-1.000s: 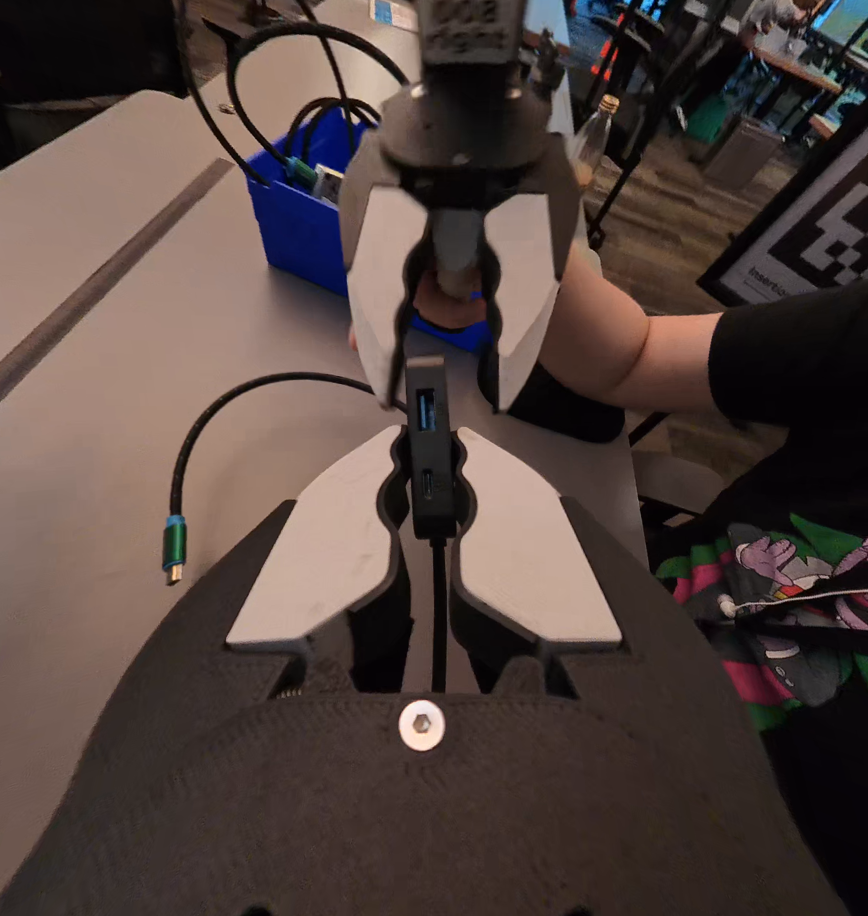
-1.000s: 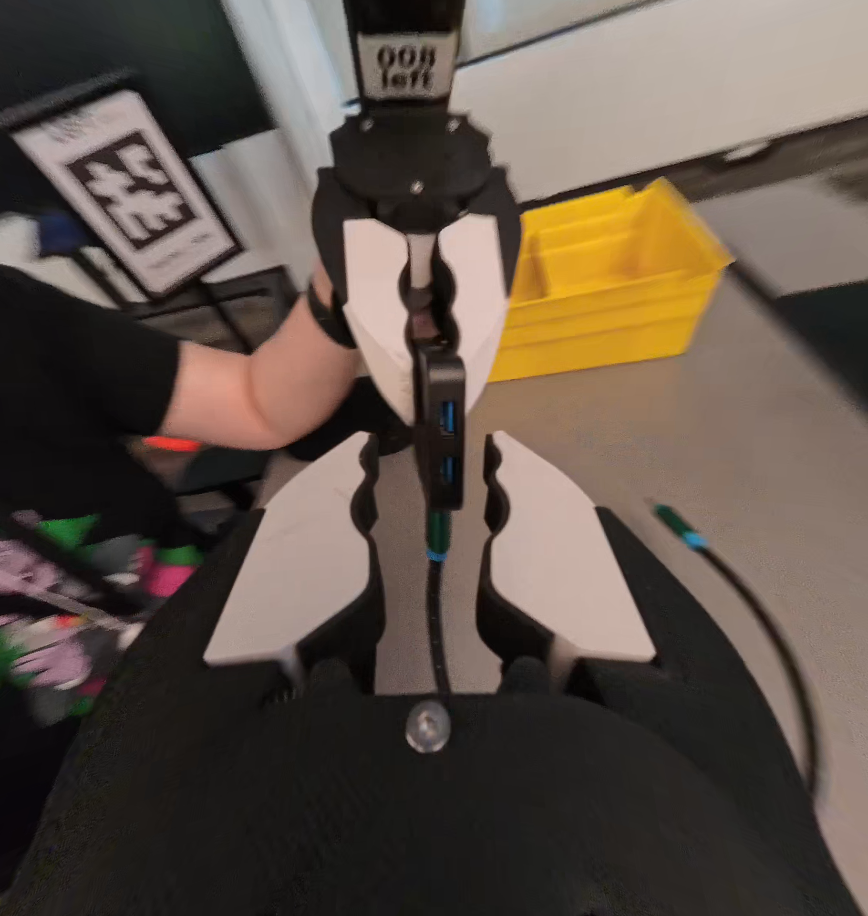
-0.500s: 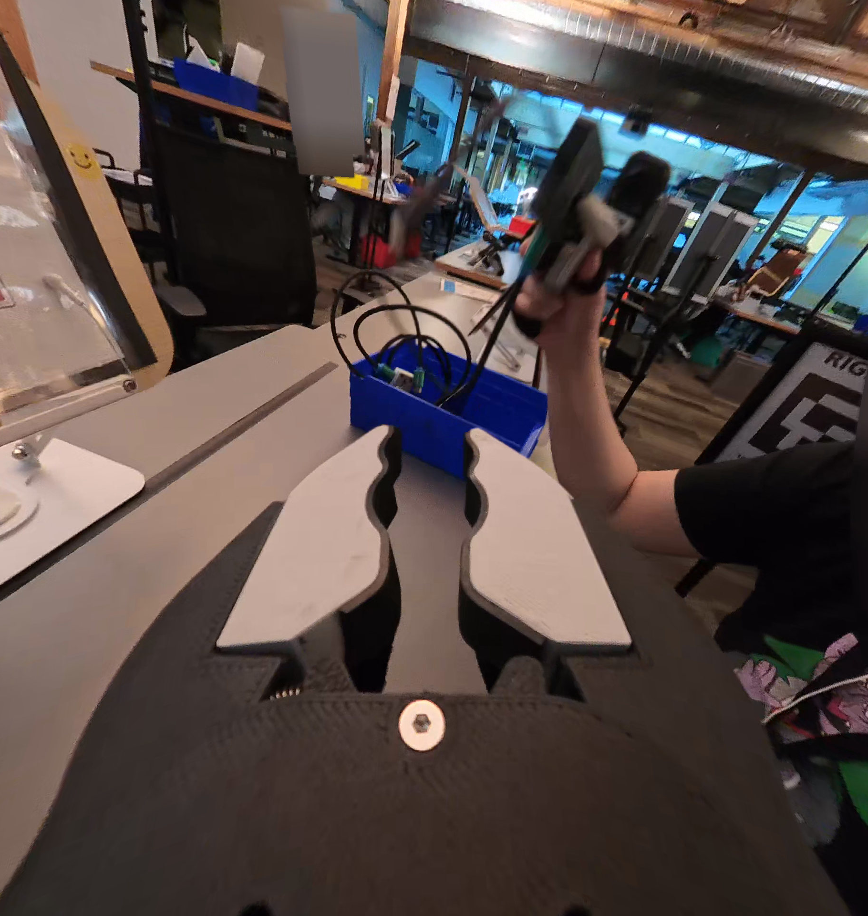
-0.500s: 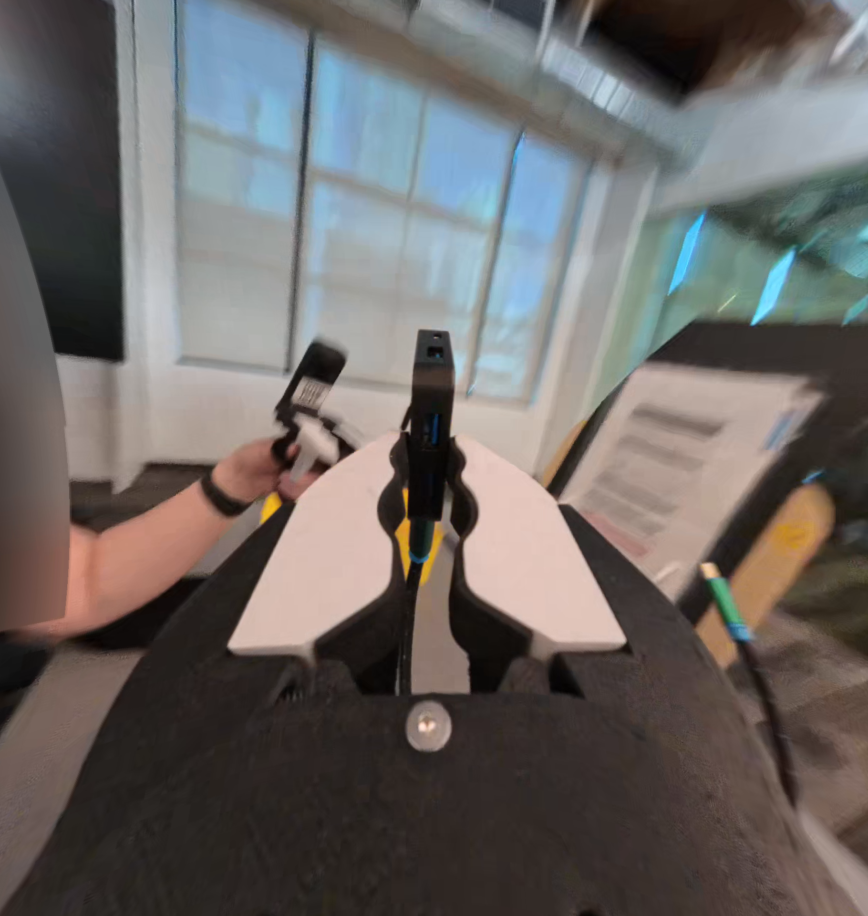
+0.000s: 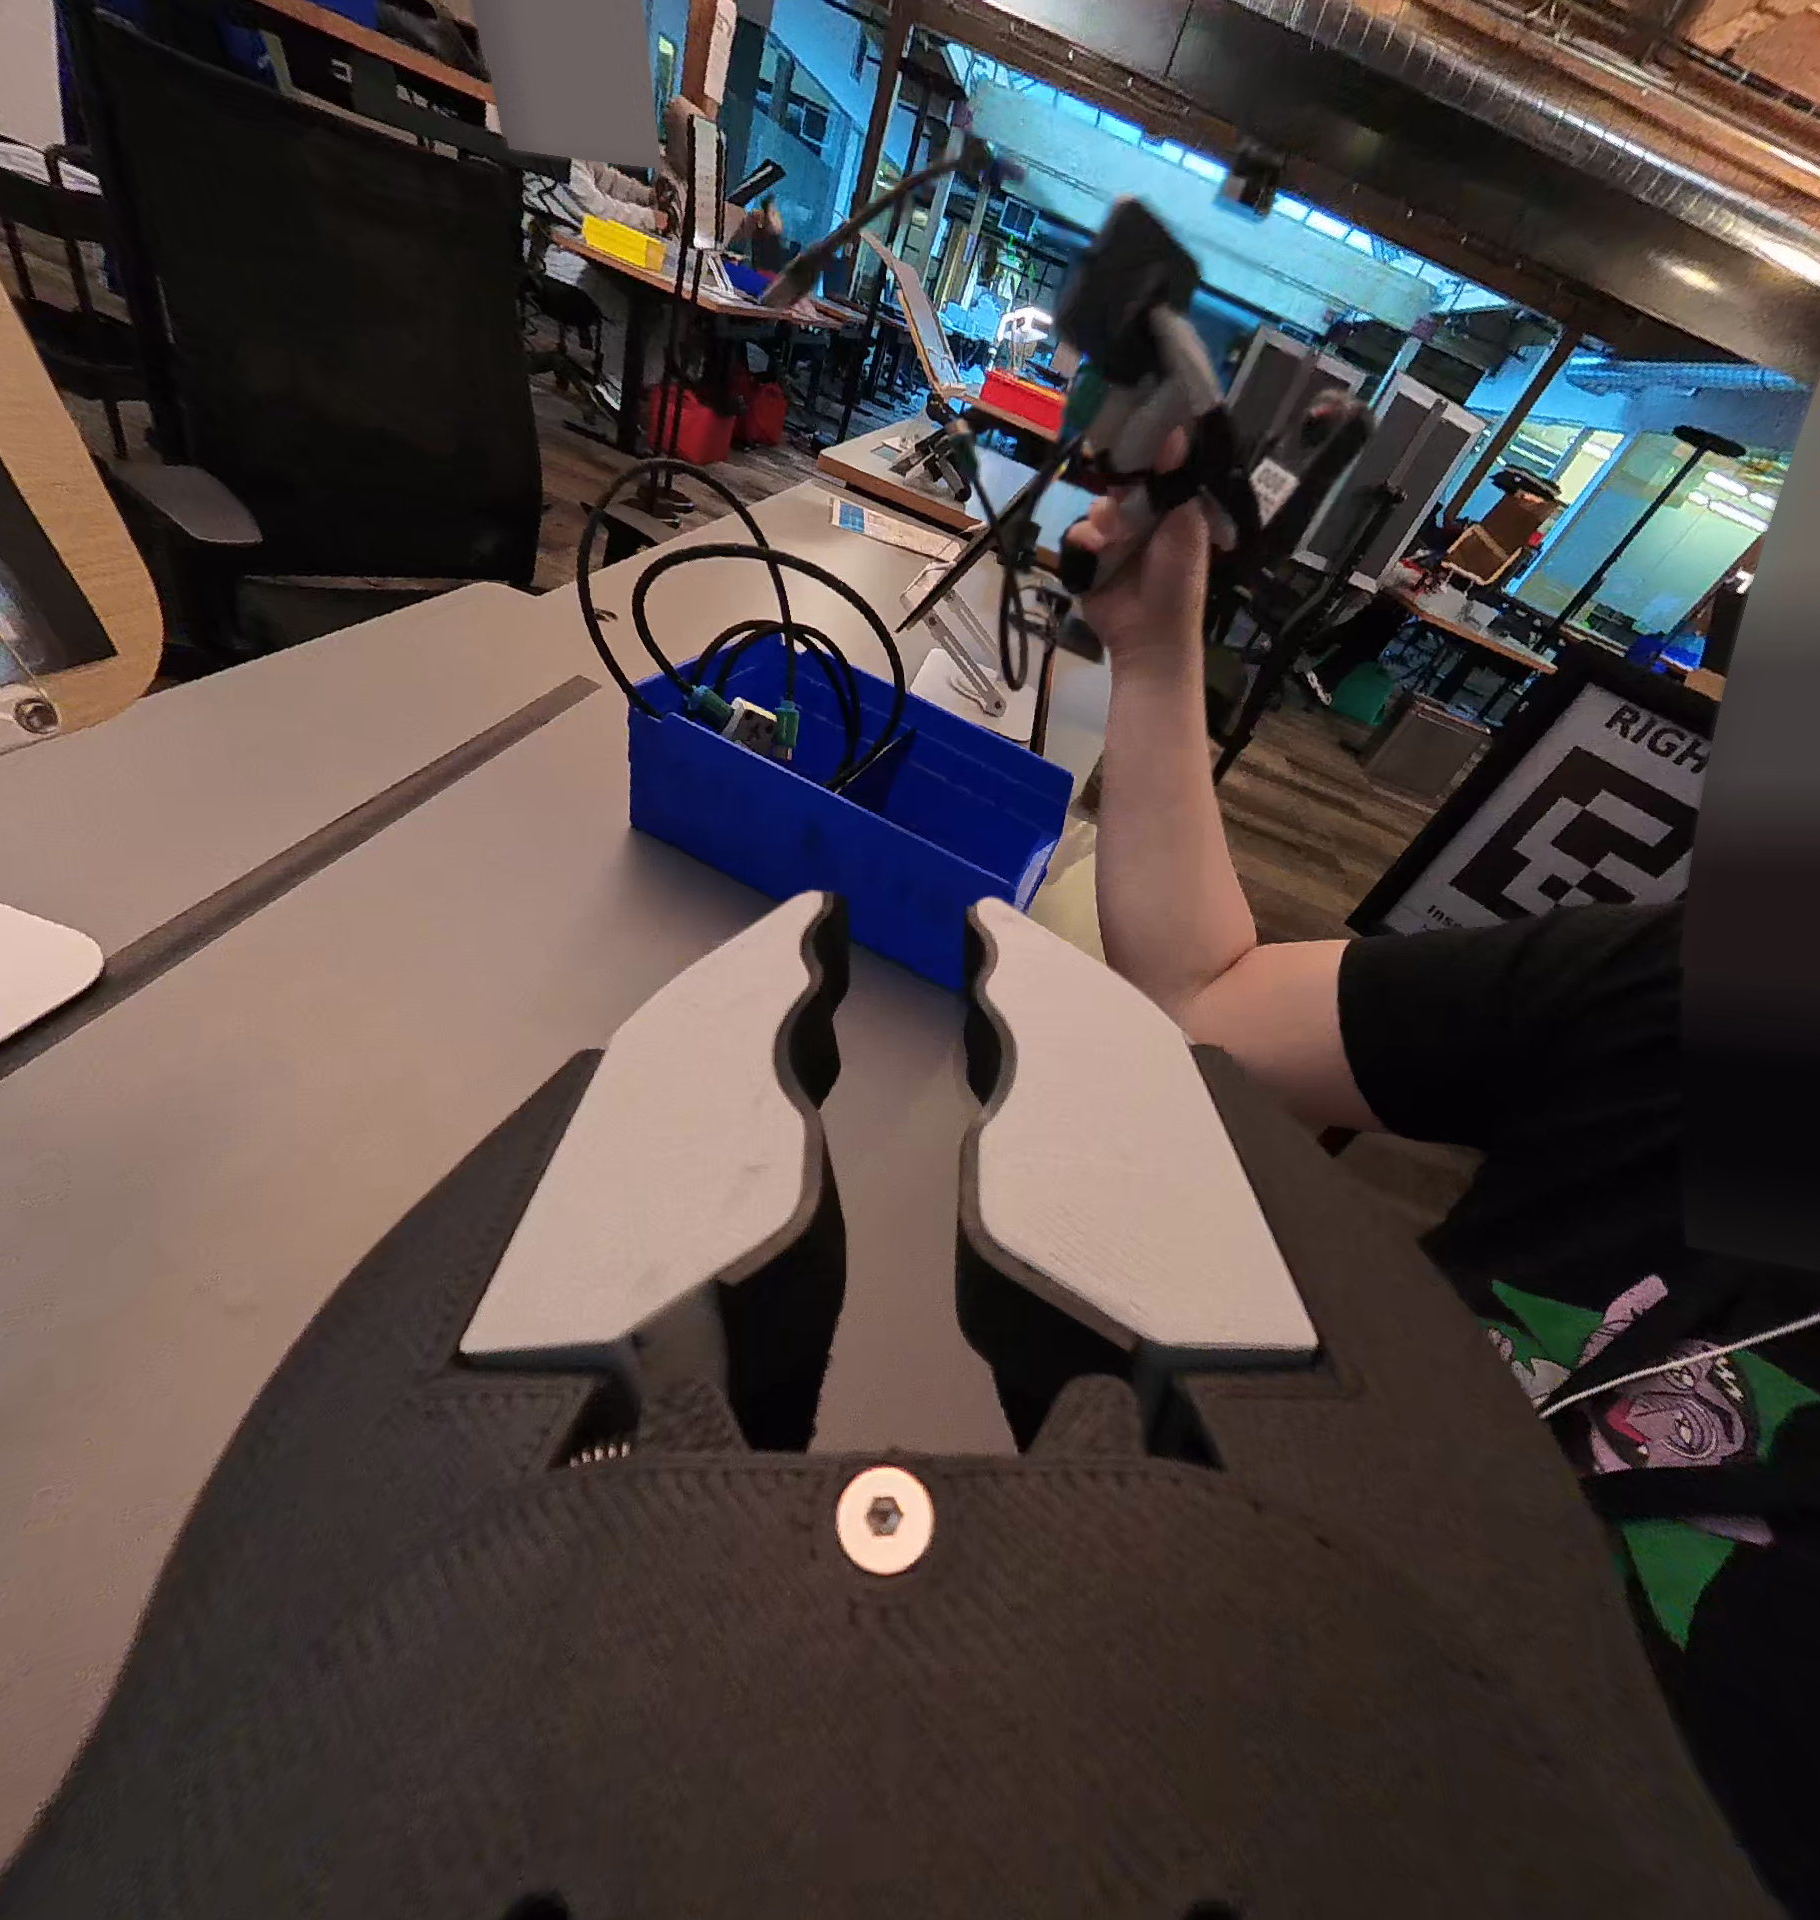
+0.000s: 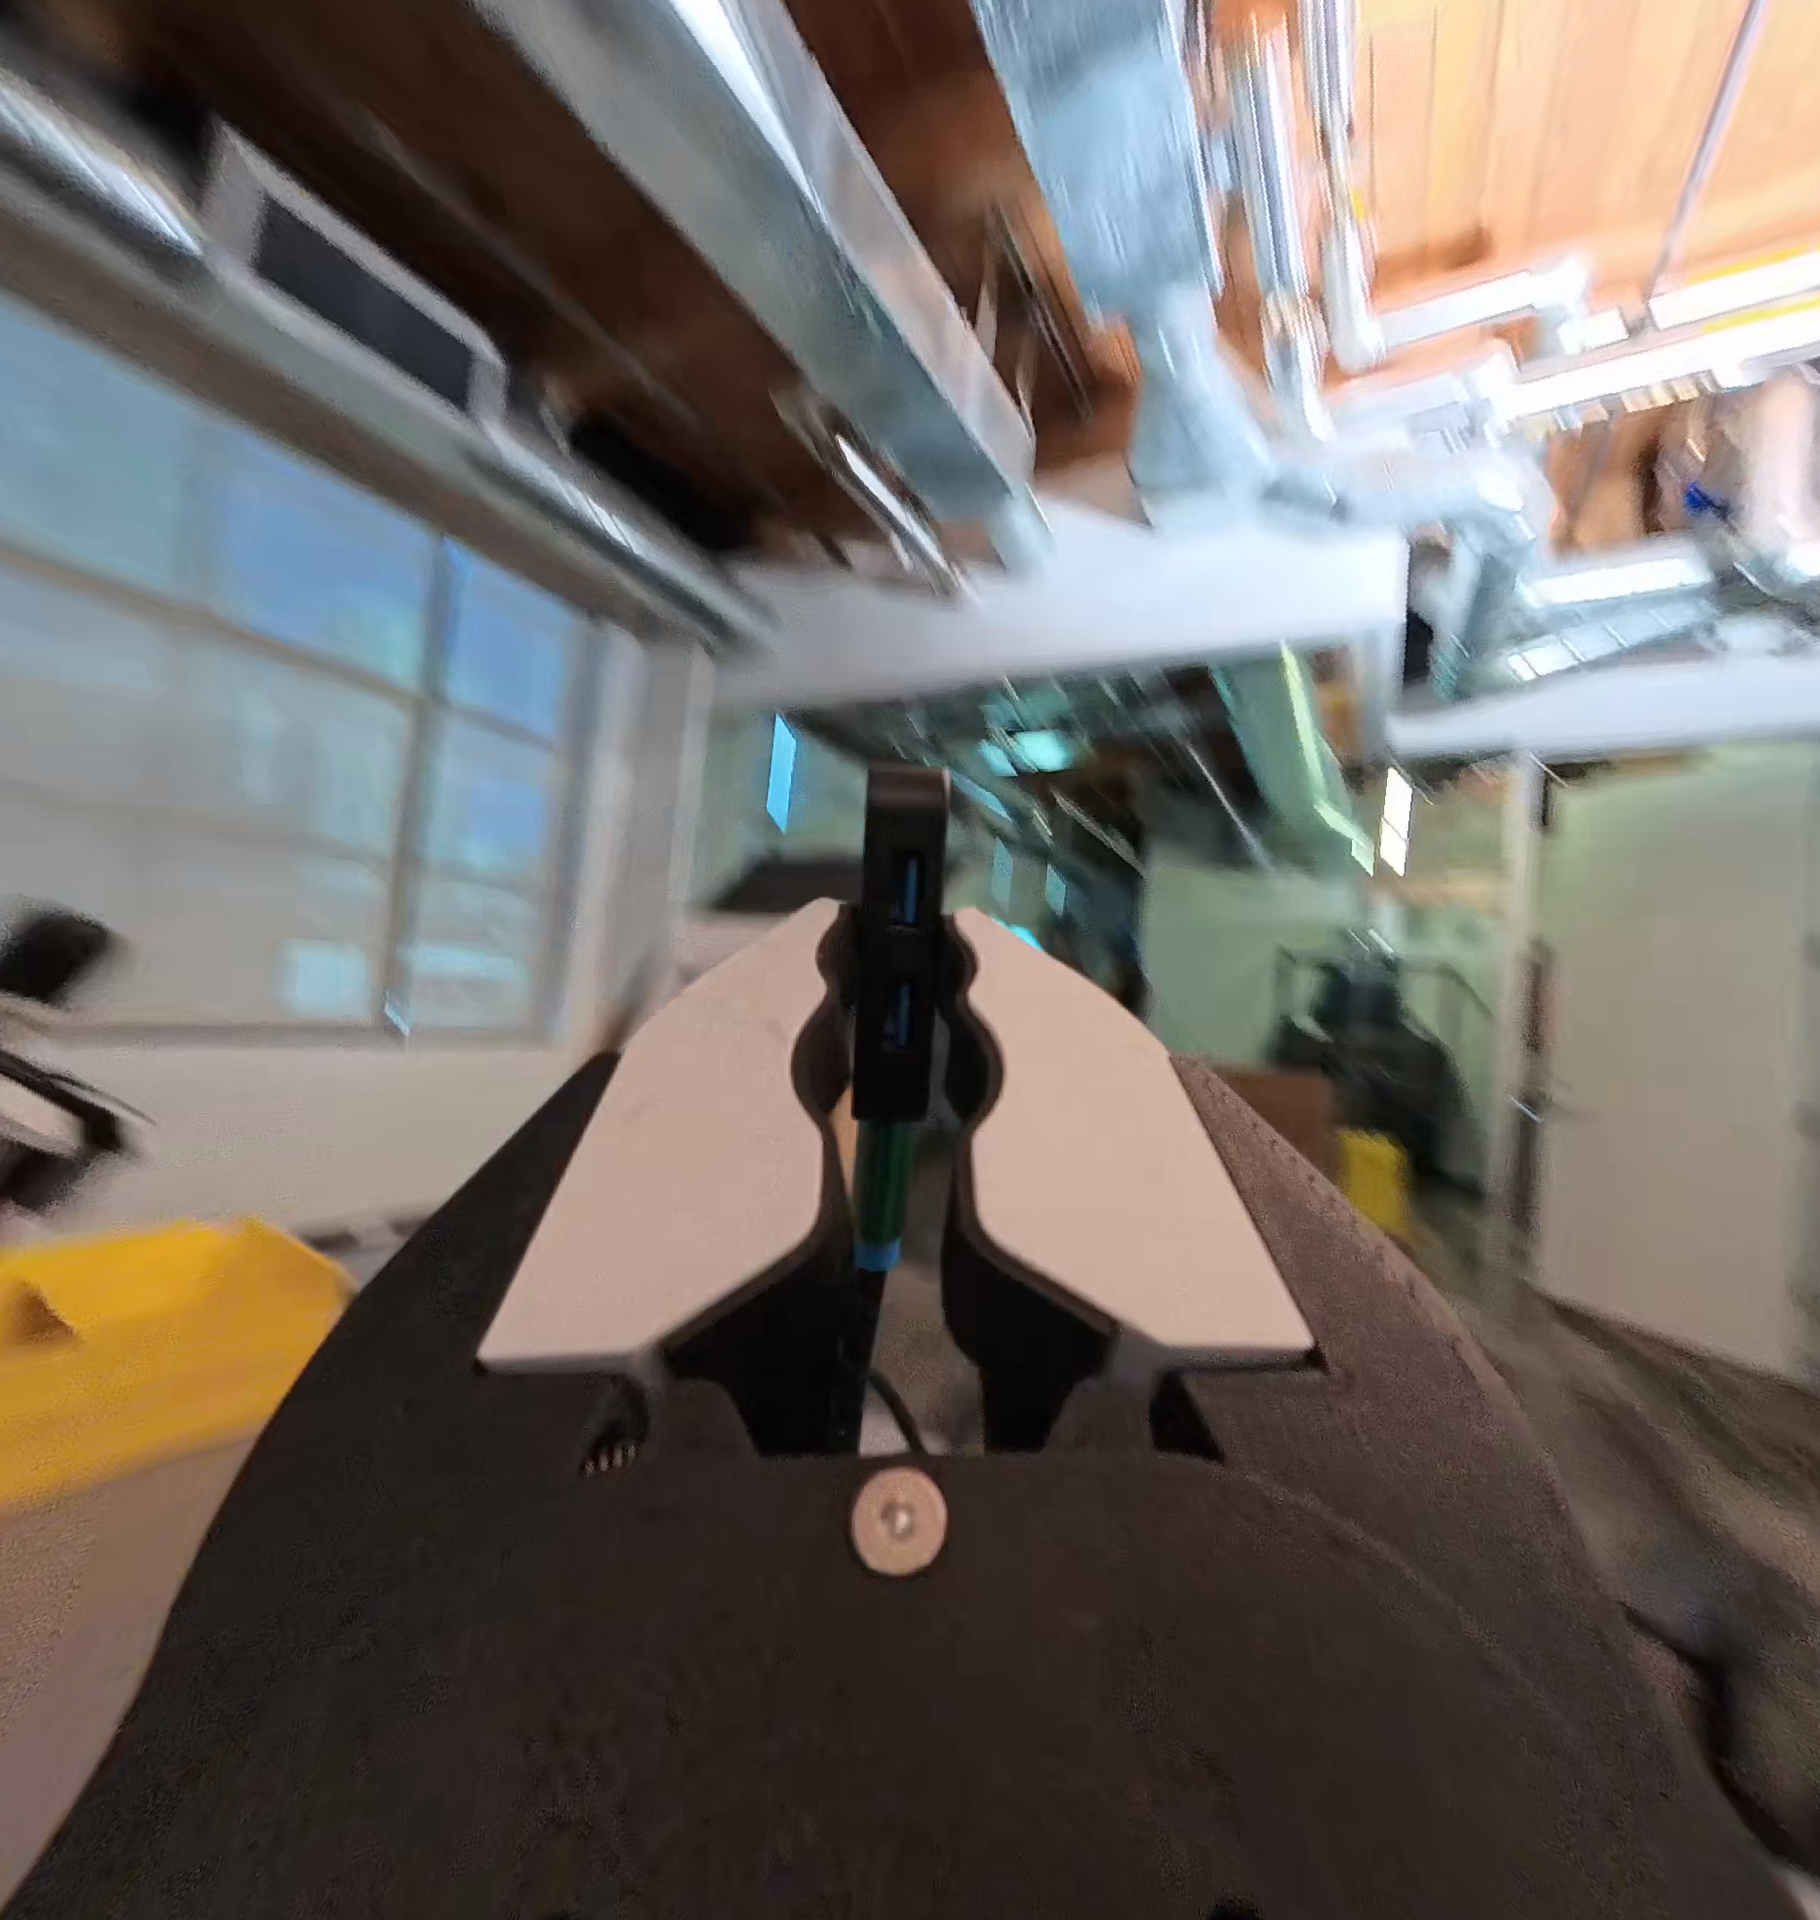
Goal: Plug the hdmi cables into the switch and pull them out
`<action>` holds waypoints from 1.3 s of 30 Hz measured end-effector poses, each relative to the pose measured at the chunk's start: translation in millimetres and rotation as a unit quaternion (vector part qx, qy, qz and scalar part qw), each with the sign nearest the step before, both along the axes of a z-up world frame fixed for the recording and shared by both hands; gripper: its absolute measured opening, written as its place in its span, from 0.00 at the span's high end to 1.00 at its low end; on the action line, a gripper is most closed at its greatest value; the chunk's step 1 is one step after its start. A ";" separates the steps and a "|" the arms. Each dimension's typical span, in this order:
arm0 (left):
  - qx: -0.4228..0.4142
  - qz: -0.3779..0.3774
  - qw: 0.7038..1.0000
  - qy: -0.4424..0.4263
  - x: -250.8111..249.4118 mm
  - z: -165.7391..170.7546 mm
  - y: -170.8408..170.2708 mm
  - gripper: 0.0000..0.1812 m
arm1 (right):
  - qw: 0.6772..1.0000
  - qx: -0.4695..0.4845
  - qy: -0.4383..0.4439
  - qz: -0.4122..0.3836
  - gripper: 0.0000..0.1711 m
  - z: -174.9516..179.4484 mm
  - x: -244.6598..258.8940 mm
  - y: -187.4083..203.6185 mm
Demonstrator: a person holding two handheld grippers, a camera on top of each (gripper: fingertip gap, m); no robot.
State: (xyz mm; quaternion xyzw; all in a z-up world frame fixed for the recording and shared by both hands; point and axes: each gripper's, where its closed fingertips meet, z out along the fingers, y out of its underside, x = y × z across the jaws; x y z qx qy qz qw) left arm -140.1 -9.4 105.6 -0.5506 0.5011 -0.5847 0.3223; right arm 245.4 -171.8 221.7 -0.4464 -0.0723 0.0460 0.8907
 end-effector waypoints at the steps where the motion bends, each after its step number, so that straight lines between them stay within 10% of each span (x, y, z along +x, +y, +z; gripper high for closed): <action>1: 0.000 0.000 1.000 0.004 1.2 -1.6 -0.4 0.89 | 0.998 -0.042 -0.013 -0.042 0.91 -15.2 12.9 14.4; 7: 0.002 -0.005 1.000 0.025 7.8 -12.2 -1.6 0.89 | 0.945 -0.275 -0.163 -0.064 0.91 -114.9 22.4 92.3; 15: -0.001 -0.016 0.999 0.050 15.2 -24.1 -3.7 0.90 | 0.872 -0.379 -0.309 0.028 0.91 -162.9 -21.7 121.6; 22: -0.006 -0.028 0.997 0.073 25.3 -36.5 -8.1 0.89 | 0.852 -0.479 -0.161 0.134 0.91 -217.3 -0.8 126.5; 27: -0.004 -0.041 0.995 0.089 32.1 -44.7 -14.7 0.89 | 0.753 -0.640 -0.086 0.129 0.89 -290.2 16.9 122.3; 39: -0.011 -0.009 0.997 0.071 12.9 -29.0 -0.6 0.89 | 0.806 -0.583 -0.077 -0.063 0.75 -215.9 54.4 70.8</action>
